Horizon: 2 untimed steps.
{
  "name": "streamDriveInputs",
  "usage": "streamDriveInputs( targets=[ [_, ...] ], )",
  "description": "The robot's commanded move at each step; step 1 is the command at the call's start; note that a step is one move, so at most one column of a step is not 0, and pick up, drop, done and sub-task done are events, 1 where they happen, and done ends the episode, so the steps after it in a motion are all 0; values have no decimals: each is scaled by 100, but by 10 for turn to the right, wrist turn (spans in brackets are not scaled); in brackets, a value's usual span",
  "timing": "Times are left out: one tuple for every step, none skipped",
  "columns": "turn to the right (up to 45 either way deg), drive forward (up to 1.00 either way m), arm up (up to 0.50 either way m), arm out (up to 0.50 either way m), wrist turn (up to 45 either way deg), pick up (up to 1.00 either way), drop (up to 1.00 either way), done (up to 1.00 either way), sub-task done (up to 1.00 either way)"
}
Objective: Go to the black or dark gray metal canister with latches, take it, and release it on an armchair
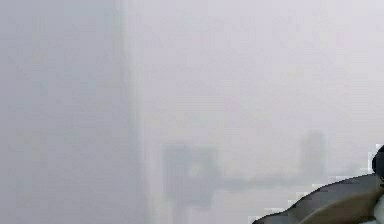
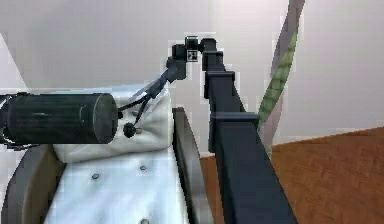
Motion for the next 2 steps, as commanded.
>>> streamDriveInputs(
  targets=[
    [0, 0, 0, 0, 390, 0, 0, 0, 0],
    [0, 0, -38, 0, 0, 0, 0, 0, 0]
  ],
)
